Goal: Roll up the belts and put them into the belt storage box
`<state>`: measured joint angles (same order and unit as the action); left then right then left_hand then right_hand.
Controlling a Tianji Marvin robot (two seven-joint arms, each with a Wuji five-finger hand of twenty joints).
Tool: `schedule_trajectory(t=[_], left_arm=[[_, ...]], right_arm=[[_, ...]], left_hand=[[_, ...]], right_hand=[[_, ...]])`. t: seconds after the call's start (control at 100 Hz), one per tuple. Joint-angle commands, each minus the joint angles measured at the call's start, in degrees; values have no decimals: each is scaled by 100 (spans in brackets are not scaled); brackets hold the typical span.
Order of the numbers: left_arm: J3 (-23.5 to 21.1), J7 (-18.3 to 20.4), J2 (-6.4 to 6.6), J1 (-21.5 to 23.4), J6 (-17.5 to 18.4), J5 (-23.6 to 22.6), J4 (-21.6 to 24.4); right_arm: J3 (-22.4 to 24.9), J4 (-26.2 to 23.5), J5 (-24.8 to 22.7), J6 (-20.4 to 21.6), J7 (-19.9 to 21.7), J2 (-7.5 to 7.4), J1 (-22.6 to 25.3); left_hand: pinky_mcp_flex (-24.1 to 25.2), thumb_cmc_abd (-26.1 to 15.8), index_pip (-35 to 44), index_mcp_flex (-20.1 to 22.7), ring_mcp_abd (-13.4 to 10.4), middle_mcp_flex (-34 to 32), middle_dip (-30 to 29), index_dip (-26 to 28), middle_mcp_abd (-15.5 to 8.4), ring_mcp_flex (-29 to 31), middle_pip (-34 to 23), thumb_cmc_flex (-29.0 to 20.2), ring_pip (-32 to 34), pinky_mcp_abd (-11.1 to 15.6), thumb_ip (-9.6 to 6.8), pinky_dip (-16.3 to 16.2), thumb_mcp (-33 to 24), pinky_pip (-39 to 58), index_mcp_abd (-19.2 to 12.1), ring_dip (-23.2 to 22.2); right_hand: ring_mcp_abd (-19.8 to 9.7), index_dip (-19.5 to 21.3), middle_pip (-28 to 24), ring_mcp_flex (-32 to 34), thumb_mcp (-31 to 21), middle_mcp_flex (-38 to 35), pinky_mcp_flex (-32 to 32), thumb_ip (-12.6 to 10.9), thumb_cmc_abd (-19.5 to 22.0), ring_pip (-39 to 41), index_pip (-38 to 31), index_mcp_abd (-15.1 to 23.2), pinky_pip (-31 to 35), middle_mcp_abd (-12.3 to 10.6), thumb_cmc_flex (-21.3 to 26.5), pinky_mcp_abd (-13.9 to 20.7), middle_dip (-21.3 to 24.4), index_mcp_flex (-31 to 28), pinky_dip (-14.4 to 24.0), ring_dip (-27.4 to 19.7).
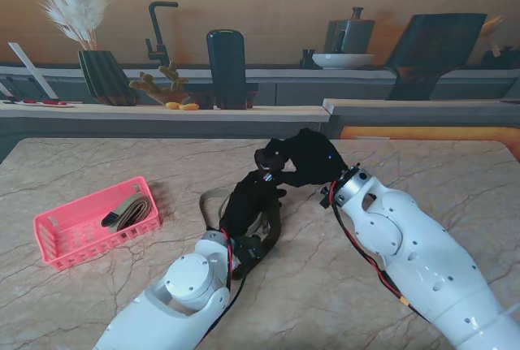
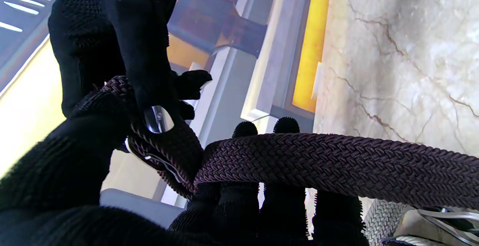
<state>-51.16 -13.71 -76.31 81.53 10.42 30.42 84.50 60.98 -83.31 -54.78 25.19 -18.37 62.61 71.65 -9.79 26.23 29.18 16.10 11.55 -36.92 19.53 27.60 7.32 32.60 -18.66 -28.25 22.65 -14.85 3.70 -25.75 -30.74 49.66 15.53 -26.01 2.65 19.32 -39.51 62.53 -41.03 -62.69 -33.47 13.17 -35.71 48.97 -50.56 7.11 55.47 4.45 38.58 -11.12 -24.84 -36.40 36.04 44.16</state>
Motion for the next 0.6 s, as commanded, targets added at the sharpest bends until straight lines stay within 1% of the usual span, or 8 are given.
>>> schedule_trajectory(t=[0.0, 0.11, 0.27, 0.42, 0.44, 0.49, 0.55, 0.59], left_arm=[[-15, 9, -44, -26, 76, -13, 113], [-22, 25, -46, -13, 113, 90, 139], [-54, 96, -40, 27, 164, 339, 204], [-97, 166, -26, 47, 166, 490, 258], [-101, 169, -25, 49, 165, 503, 265], [-118, 165, -21, 62, 143, 532, 301], [-154, 161, -9, 90, 42, 548, 370], [-169, 119, -8, 103, -28, 510, 406]], right_arm=[[-115, 104, -34, 50, 41, 24, 149], [-215, 182, -48, 72, 24, 19, 160], [-326, 270, 26, 61, 201, 1, 164], [-400, 331, 153, 7, 442, -12, 156], [-407, 336, 165, 1, 468, -14, 156], [-427, 350, 185, -17, 501, -16, 154], [-441, 360, 200, -32, 521, -16, 155], [-441, 359, 197, -42, 520, -17, 161]], left_hand=[[36, 361, -257, -141, -237, 99, -87, -117, -221, -67, 58, 228, -69, -4, 152, 32, -87, -48, -1159, 39], [42, 357, -321, -117, -251, 89, -89, -169, -246, -40, 71, 330, -97, 24, 183, 29, -108, -75, -1161, 31], [24, 370, -390, -128, -231, 76, -82, -222, -223, 18, 82, 488, -103, 37, 221, 17, -114, -92, -1186, 8], [-203, 368, -418, -99, -189, -16, 31, -256, -168, 209, -35, 466, 77, 86, 246, -79, -205, 43, -1154, -123], [-271, 385, -410, -94, -179, -45, 57, -254, -159, 260, -65, 371, 123, 102, 235, -100, -249, 86, -1142, -151], [-545, 421, -330, -52, -156, -155, 175, -224, -155, 439, -209, -138, 326, 143, 177, -181, -390, 306, -1103, -273], [-969, 283, -107, -28, -194, -314, 330, -153, -191, 717, -444, -1220, 641, 261, 32, -204, -600, 624, -1080, -434], [-1178, 119, 65, 22, -234, -427, 381, -106, -221, 881, -571, -1654, 795, 318, -37, -197, -730, 764, -1095, -491]], right_hand=[[-134, 148, -64, -64, -463, 56, 94, -269, 635, 48, -893, 833, 30, -79, 570, 61, 69, -781, -64, 10], [-128, 117, -20, -72, -480, 61, 109, -282, 627, -26, -878, 811, 17, -81, 579, 37, 98, -775, -76, -28], [-109, 29, 133, -200, -525, 181, 168, -290, 586, -239, -776, 672, -34, -56, 576, -6, 154, -638, -105, -115], [-94, -4, 260, -368, -514, 400, 235, -278, 317, -448, -648, 488, -102, -2, 413, -18, 145, -439, -135, -183], [-85, 2, 264, -401, -534, 467, 242, -286, 227, -490, -609, 441, -114, 14, 330, -18, 132, -386, -137, -193], [-78, 17, 254, -461, -570, 576, 258, -290, 63, -534, -560, 374, -132, 35, 216, -16, 117, -316, -140, -199], [-73, 34, 233, -531, -601, 685, 275, -285, -64, -568, -502, 296, -150, 60, 68, -15, 115, -234, -141, -202], [-65, 37, 236, -568, -602, 726, 288, -280, -125, -584, -484, 268, -159, 79, 37, -17, 118, -208, -142, -206]])
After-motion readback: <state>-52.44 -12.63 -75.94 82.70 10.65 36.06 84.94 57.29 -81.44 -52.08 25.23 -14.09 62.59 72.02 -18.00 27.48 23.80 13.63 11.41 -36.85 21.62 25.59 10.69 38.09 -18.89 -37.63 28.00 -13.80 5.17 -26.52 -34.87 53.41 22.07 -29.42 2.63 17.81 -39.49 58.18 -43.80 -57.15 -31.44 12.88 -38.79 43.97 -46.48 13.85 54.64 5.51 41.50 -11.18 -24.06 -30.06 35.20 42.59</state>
